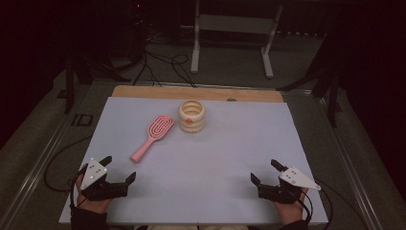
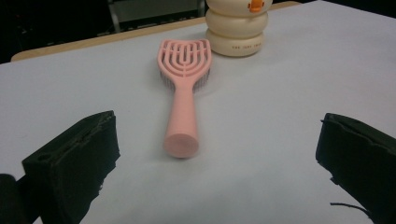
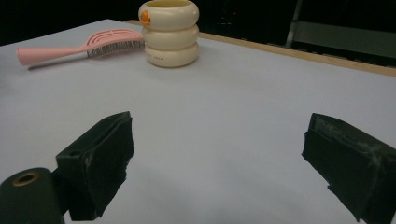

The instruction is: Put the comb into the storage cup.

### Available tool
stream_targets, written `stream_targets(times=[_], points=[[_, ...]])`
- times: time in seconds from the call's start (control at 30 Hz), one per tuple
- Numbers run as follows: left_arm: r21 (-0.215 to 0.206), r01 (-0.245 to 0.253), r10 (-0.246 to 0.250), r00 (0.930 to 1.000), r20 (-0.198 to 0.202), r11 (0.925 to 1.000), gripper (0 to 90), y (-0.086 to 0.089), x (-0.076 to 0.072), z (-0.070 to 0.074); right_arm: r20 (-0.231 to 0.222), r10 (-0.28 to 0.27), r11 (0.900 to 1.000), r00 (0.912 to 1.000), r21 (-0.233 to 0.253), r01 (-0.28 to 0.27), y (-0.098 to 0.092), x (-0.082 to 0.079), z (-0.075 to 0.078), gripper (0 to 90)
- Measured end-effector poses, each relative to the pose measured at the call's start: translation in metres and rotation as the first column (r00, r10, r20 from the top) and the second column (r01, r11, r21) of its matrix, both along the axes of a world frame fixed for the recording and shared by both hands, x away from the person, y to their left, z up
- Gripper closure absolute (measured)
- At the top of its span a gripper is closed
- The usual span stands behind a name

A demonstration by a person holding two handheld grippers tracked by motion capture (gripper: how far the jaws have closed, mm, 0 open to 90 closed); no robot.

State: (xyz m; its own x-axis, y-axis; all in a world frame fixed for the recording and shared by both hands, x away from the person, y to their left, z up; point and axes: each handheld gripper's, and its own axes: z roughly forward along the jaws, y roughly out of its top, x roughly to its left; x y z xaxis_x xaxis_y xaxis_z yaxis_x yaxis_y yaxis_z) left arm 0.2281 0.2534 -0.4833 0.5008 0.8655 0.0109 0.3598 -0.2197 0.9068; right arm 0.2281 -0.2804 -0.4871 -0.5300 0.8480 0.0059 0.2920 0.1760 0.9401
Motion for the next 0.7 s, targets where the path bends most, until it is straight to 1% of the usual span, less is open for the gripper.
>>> stream_targets(times=[0.23, 0.4, 0.43, 0.47, 0.6, 0.7], points=[[0.002, -0.019, 0.019, 0.9998, 0.011, 0.9998, 0.1, 0.002, -0.002, 0.003, -0.001, 0.001, 1.000, 1.0000, 0.007, -0.001, -0.002, 0.001, -0.001, 8.3], [-0.030, -0.037, 0.037, 0.9990, 0.023, 0.9989, 0.1, 0.006, -0.004, 0.008, 0.004, -0.007, 1.000, 1.0000, 0.016, 0.007, -0.004, 0.000, 0.000, 8.3], [-0.021, -0.040, 0.041, 0.9989, 0.024, 0.9990, 0.1, 0.005, -0.004, 0.009, 0.004, -0.008, 1.000, 1.0000, 0.016, 0.008, -0.004, 0.000, 0.000, 8.3], [-0.021, -0.039, 0.039, 0.9988, 0.029, 0.9990, 0.1, 0.005, -0.004, 0.010, 0.002, -0.010, 1.000, 0.9999, 0.018, 0.010, -0.004, 0.000, 0.000, 8.3], [-0.031, -0.040, 0.041, 0.9985, 0.035, 0.9987, 0.1, 0.005, -0.003, 0.013, 0.002, -0.014, 1.000, 0.9999, 0.024, 0.014, -0.003, 0.000, -0.001, 8.3], [-0.033, -0.043, 0.044, 0.9985, 0.033, 0.9985, 0.1, 0.005, -0.001, 0.016, 0.002, -0.015, 1.000, 0.9999, 0.020, 0.015, -0.003, -0.001, -0.001, 8.3]])
